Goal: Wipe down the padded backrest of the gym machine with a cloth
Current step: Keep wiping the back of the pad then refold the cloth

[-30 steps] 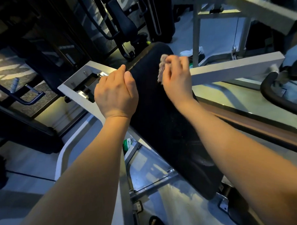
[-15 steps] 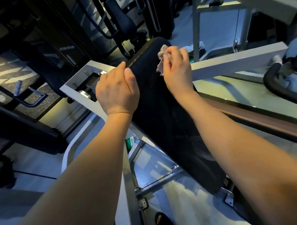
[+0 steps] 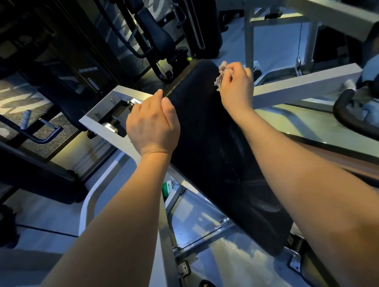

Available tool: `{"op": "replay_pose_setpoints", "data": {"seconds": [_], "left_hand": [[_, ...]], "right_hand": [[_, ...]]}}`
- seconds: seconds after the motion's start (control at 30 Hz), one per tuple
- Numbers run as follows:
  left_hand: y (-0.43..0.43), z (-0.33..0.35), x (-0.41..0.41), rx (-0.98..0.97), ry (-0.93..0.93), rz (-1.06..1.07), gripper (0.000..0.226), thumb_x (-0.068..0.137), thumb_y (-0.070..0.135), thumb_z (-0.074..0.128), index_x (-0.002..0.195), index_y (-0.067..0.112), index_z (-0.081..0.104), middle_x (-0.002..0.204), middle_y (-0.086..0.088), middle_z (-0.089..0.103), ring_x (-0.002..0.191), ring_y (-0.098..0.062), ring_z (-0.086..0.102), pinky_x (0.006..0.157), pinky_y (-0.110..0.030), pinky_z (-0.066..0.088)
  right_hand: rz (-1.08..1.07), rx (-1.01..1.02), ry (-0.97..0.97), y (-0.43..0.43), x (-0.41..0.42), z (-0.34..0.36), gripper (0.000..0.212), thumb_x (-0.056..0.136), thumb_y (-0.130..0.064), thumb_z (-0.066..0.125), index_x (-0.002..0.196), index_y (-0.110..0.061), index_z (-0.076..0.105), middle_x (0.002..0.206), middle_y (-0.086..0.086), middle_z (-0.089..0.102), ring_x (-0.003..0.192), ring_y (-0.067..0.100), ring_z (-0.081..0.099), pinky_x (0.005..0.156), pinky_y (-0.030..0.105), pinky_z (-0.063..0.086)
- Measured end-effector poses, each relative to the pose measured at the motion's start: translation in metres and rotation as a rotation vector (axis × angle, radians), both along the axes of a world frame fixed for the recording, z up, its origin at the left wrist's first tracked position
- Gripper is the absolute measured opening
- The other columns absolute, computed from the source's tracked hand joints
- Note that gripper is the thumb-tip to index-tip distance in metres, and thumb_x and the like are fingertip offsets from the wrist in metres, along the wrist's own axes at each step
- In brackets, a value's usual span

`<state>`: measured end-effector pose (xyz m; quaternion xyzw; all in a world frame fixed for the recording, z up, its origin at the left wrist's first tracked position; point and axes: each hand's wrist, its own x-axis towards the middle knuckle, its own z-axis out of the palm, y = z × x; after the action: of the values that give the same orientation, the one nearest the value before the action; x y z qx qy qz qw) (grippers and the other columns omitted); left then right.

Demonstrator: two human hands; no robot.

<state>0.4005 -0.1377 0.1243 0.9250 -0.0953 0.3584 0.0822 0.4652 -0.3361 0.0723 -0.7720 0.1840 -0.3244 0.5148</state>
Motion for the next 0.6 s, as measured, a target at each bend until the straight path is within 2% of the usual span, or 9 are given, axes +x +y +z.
{"op": "replay_pose_setpoints", "data": {"seconds": [0.1,0.17,0.2,0.23,0.3,0.37,0.43,0.5,0.6], "left_hand": [[-0.001,0.0,0.0,-0.009,0.001,0.004,0.059,0.102,0.037,0.018,0.131,0.018,0.065,0.119,-0.003,0.072,0.104,-0.025,0.063,0.084,-0.036,0.046],[-0.002,0.0,-0.001,-0.003,0.003,0.003,0.059,0.101,0.037,0.019,0.131,0.018,0.065,0.118,-0.003,0.072,0.104,-0.025,0.063,0.084,-0.035,0.045],[-0.002,0.0,-0.001,-0.001,0.001,0.003,0.058,0.101,0.037,0.019,0.131,0.018,0.065,0.117,-0.003,0.072,0.104,-0.025,0.063,0.083,-0.035,0.045],[-0.002,0.0,-0.002,0.0,-0.001,0.004,0.058,0.101,0.037,0.019,0.131,0.018,0.065,0.117,-0.003,0.072,0.103,-0.025,0.063,0.083,-0.035,0.045],[-0.001,0.0,-0.002,0.004,-0.005,0.008,0.058,0.101,0.037,0.019,0.131,0.018,0.065,0.117,-0.003,0.072,0.102,-0.025,0.063,0.082,-0.036,0.045],[-0.002,0.001,-0.001,0.008,0.002,0.015,0.057,0.101,0.037,0.02,0.131,0.018,0.065,0.116,-0.003,0.072,0.101,-0.026,0.063,0.082,-0.036,0.045],[-0.003,0.001,-0.001,0.014,0.0,0.023,0.056,0.101,0.037,0.022,0.13,0.018,0.065,0.116,-0.003,0.072,0.101,-0.026,0.063,0.08,-0.036,0.044],[-0.003,0.001,-0.002,0.021,-0.002,0.027,0.056,0.101,0.037,0.021,0.13,0.019,0.065,0.116,-0.003,0.072,0.1,-0.026,0.062,0.08,-0.036,0.044],[-0.004,0.001,-0.001,0.018,0.008,0.039,0.055,0.101,0.037,0.021,0.129,0.019,0.065,0.115,-0.003,0.072,0.099,-0.026,0.062,0.08,-0.036,0.044]], "right_hand": [[0.036,0.068,-0.003,0.001,0.008,0.006,0.027,0.102,-0.022,0.037,0.102,-0.026,0.064,0.112,0.002,0.064,0.084,-0.006,0.047,0.073,0.019,0.034],[0.112,0.054,0.032,-0.002,0.015,0.021,0.033,0.101,-0.021,0.036,0.104,-0.027,0.068,0.113,-0.001,0.064,0.096,0.006,0.052,0.085,0.022,0.039],[0.164,0.079,0.057,-0.006,0.021,0.027,0.036,0.099,-0.022,0.036,0.107,-0.027,0.07,0.115,0.0,0.065,0.104,0.015,0.053,0.093,0.028,0.041],[0.234,0.137,0.085,-0.01,0.023,0.032,0.038,0.096,-0.024,0.036,0.109,-0.025,0.071,0.114,0.0,0.067,0.107,0.02,0.054,0.096,0.033,0.044],[0.347,0.198,0.123,-0.018,0.026,0.031,0.041,0.095,-0.027,0.035,0.114,-0.014,0.069,0.104,0.006,0.067,0.095,0.017,0.054,0.082,0.033,0.044],[0.421,0.161,0.141,-0.025,0.021,0.027,0.037,0.102,-0.022,0.034,0.114,-0.007,0.066,0.104,0.009,0.066,0.09,0.016,0.052,0.077,0.032,0.043],[0.47,0.115,0.19,-0.036,0.017,0.015,0.034,0.102,-0.013,0.032,0.094,-0.012,0.065,0.093,0.003,0.063,0.086,0.017,0.053,0.076,0.032,0.044],[0.479,0.102,0.317,-0.047,0.012,-0.006,0.036,0.101,-0.006,0.032,0.076,-0.018,0.055,0.077,-0.001,0.054,0.076,0.019,0.049,0.069,0.032,0.043],[0.515,0.104,0.454,-0.05,0.005,-0.016,0.038,0.104,-0.008,0.04,0.072,-0.028,0.046,0.078,-0.004,0.05,0.073,0.016,0.048,0.063,0.02,0.039]]}}
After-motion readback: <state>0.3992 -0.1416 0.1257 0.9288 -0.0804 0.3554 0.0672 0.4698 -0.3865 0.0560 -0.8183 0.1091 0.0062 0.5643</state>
